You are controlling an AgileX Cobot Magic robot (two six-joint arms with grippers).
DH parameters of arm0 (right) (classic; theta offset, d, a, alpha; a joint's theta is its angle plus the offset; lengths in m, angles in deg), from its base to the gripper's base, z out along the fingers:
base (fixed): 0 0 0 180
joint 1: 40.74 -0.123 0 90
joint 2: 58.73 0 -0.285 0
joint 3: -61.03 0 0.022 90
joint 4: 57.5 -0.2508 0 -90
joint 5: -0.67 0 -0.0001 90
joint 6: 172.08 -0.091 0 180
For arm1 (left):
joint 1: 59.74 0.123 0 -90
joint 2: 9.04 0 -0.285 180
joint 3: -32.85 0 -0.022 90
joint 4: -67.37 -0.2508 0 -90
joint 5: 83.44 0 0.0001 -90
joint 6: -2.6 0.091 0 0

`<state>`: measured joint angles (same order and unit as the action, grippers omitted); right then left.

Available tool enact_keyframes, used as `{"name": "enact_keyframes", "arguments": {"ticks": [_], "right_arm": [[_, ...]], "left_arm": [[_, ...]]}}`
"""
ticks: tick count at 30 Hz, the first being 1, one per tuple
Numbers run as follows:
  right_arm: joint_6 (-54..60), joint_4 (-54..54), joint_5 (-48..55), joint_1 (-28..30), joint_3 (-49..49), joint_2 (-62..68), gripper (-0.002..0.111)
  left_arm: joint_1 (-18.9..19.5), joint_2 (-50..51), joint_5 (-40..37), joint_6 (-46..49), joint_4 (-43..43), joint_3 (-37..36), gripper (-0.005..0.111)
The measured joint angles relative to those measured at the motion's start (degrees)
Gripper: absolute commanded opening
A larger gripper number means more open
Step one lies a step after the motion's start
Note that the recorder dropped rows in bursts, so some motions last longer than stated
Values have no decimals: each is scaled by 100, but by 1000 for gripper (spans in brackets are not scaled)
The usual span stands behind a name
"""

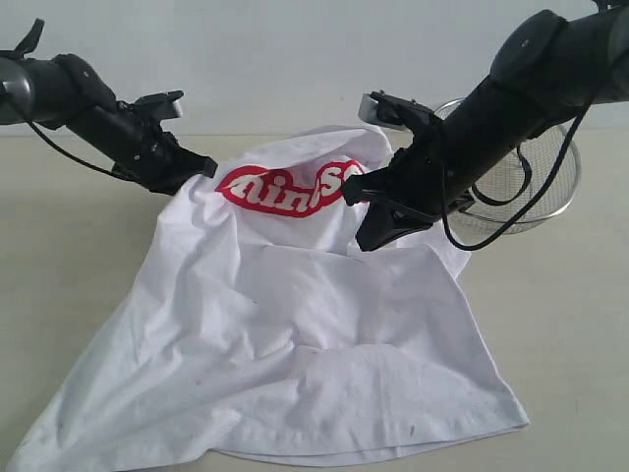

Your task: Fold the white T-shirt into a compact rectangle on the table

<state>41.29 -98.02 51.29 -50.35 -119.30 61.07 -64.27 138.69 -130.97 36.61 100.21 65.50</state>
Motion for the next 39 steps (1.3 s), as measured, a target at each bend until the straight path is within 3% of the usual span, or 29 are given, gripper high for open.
{"name": "enact_keyframes", "arguments": {"ticks": [12, 21, 39], "right_arm": [[9, 0, 0, 0, 0, 0, 0], [9, -10, 0, 0, 0, 0, 0], [9, -10, 0, 0, 0, 0, 0]], "left_arm": [[-21, 177, 28, -179, -321, 197, 5], [-61, 163, 187, -728, -1045, 200, 5], [787, 86, 164, -1479, -1834, 231, 5]]}}
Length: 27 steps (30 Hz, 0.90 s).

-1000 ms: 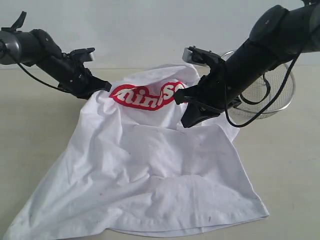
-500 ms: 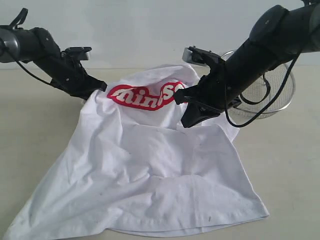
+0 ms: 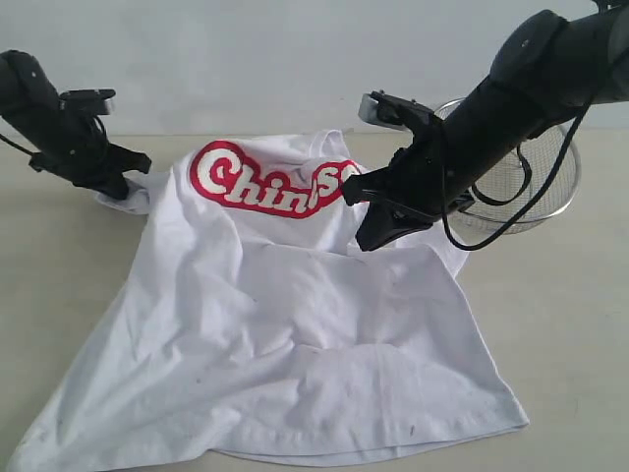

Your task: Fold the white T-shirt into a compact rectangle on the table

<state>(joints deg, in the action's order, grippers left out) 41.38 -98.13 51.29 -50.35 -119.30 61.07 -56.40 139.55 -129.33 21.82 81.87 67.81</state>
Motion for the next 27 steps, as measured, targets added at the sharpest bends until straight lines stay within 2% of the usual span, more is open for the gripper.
{"name": "enact_keyframes", "arguments": {"ticks": [11, 15, 22, 27], "right_arm": [[21, 0, 0, 0, 0, 0, 0], [212, -136, 55, 0, 0, 0, 0], [822, -1127, 276, 0, 0, 0, 0], [874, -1171, 311, 0, 0, 0, 0]], "left_arm": [[331, -296, 124, -112, -530, -66, 5], [331, -582, 118, 65, -50, -66, 5], [331, -1076, 120, 418, 669, -66, 5], [331, -1062, -560, 432, 702, -66, 5]]}}
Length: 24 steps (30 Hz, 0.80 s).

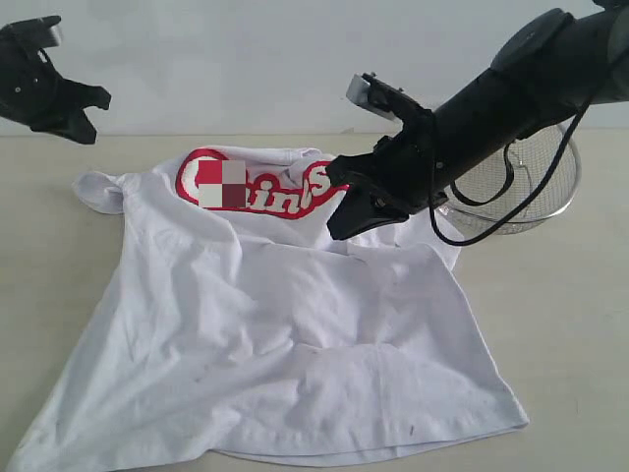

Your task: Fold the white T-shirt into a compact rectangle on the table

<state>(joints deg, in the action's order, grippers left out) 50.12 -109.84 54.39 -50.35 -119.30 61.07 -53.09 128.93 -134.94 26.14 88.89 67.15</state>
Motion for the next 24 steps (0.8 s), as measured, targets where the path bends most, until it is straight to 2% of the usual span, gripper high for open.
{"name": "enact_keyframes", "arguments": {"ticks": [3, 5, 8, 10, 12, 15, 21, 24], "right_arm": [[16, 0, 14, 0, 0, 0, 0], [30, 0, 25, 0, 0, 0, 0], [40, 0, 46, 0, 0, 0, 0], [57, 0, 46, 0, 0, 0, 0], [57, 0, 46, 0, 0, 0, 0], [68, 0, 46, 0, 0, 0, 0], [68, 0, 46, 0, 0, 0, 0], [68, 0, 46, 0, 0, 0, 0]], "left_arm": [[0, 48, -314, -59, 14, 0, 5], [0, 81, -352, -183, 25, 0, 9], [8, 107, -322, -159, 247, 0, 29], [8, 127, -322, 46, 669, 0, 49], [8, 161, -355, 321, 1138, 0, 58], [-55, 264, -342, 498, 1517, 0, 50], [-364, 575, -159, 572, 1400, 0, 12], [-473, 700, -144, 705, 1326, 0, 5]]}}
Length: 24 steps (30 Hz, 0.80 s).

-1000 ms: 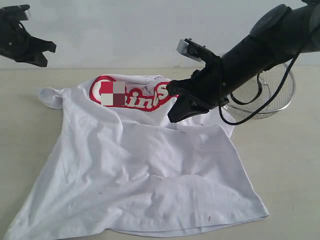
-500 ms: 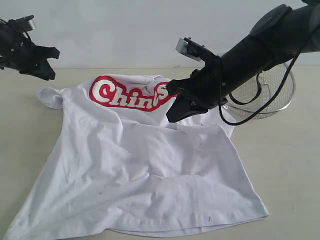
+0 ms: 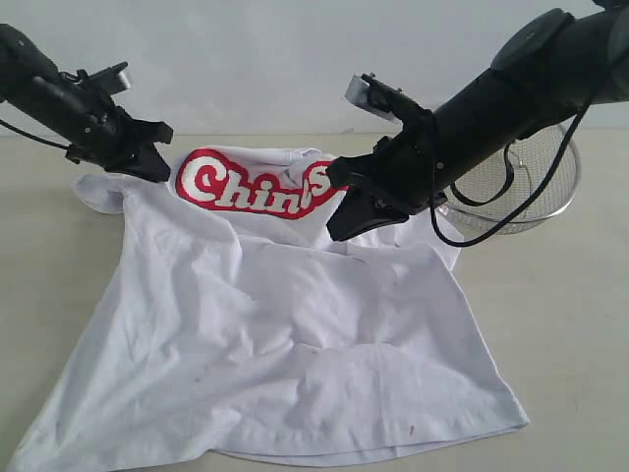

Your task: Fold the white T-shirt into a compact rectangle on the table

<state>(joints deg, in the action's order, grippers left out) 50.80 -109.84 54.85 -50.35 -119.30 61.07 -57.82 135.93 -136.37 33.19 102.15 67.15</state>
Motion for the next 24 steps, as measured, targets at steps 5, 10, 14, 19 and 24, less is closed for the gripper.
{"name": "enact_keyframes", "arguments": {"ticks": [5, 10, 14, 19, 24], "right_arm": [[0, 0, 0, 0, 0, 0, 0], [11, 0, 0, 0, 0, 0, 0], [11, 0, -11, 0, 0, 0, 0], [11, 10, -11, 0, 0, 0, 0], [11, 10, -11, 0, 0, 0, 0]], "left_arm": [[-80, 35, -194, 140, -24, 0, 5], [-91, 35, -385, 64, -110, 0, 34], [-91, -14, -391, -251, -504, 0, 63], [-91, -89, -255, -721, -921, 0, 63], [-91, -100, -258, -937, -1312, 0, 63]]}}
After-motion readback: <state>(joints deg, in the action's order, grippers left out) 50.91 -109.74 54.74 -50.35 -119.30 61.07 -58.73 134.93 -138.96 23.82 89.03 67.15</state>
